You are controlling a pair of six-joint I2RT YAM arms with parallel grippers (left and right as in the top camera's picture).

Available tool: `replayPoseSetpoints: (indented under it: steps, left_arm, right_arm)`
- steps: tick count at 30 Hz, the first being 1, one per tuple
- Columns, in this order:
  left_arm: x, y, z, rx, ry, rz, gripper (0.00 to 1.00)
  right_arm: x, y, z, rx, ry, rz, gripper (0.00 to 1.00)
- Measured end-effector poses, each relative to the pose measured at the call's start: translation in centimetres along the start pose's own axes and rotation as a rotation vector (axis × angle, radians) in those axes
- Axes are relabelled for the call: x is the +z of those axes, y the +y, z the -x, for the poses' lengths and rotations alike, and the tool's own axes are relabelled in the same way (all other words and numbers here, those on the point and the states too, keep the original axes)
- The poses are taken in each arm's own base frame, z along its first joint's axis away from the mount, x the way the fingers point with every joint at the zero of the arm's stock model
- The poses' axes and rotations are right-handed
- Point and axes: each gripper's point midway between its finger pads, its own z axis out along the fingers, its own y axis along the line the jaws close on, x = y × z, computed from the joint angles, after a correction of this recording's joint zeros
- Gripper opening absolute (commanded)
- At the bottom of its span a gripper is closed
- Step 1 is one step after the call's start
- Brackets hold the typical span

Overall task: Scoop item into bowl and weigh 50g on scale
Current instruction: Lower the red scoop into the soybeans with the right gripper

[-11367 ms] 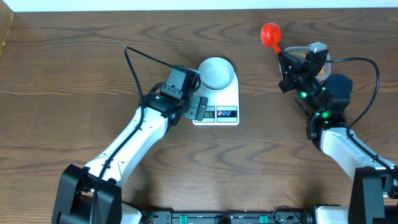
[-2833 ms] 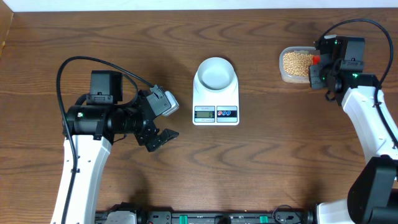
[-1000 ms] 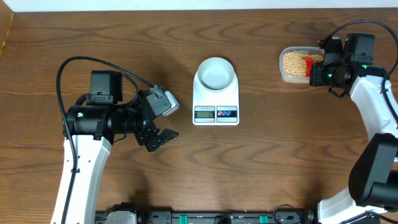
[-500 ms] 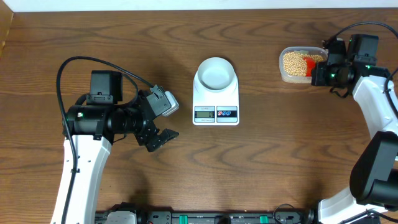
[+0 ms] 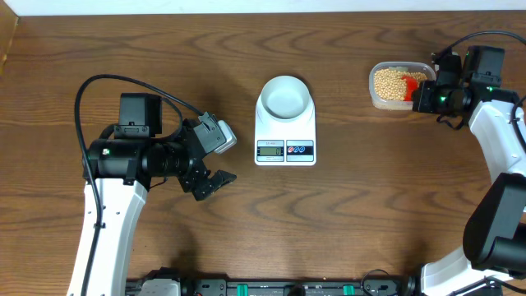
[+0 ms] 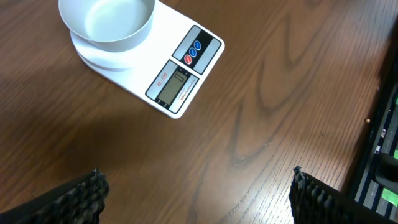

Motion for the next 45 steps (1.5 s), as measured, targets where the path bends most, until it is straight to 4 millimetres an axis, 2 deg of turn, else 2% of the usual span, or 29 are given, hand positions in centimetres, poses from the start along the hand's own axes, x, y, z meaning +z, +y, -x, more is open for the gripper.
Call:
replayPoseSetpoints:
  steps: [4, 11, 18, 30, 37, 45]
  left_arm:
    - [0.0, 0.0, 0.0, 0.000, 0.000, 0.000, 0.95]
    - [0.0, 0.0, 0.0, 0.000, 0.000, 0.000, 0.95]
    - [0.0, 0.0, 0.0, 0.000, 0.000, 0.000, 0.95]
    - [0.0, 0.0, 0.0, 0.000, 0.000, 0.000, 0.95]
    - [0.0, 0.0, 0.0, 0.000, 0.000, 0.000, 0.95]
    - [0.0, 0.0, 0.0, 0.000, 0.000, 0.000, 0.95]
  right_arm:
    - [0.3, -0.1, -0.1, 0.034, 0.006, 0.003, 0.01]
    - [1.8, -0.2, -0.5, 0.094, 0.032, 0.063, 0.01]
    - [1.8, -0.2, -0.3, 0.122, 0.028, 0.104, 0.01]
    - [0.5, -1.9, 0.0, 0.236, 0.003, 0.203, 0.01]
    - [0.5, -1.4, 0.0, 0.250, 0.008, 0.216, 0.01]
    - [1.5, -1.5, -0.4, 0.285, 0.026, 0.235, 0.01]
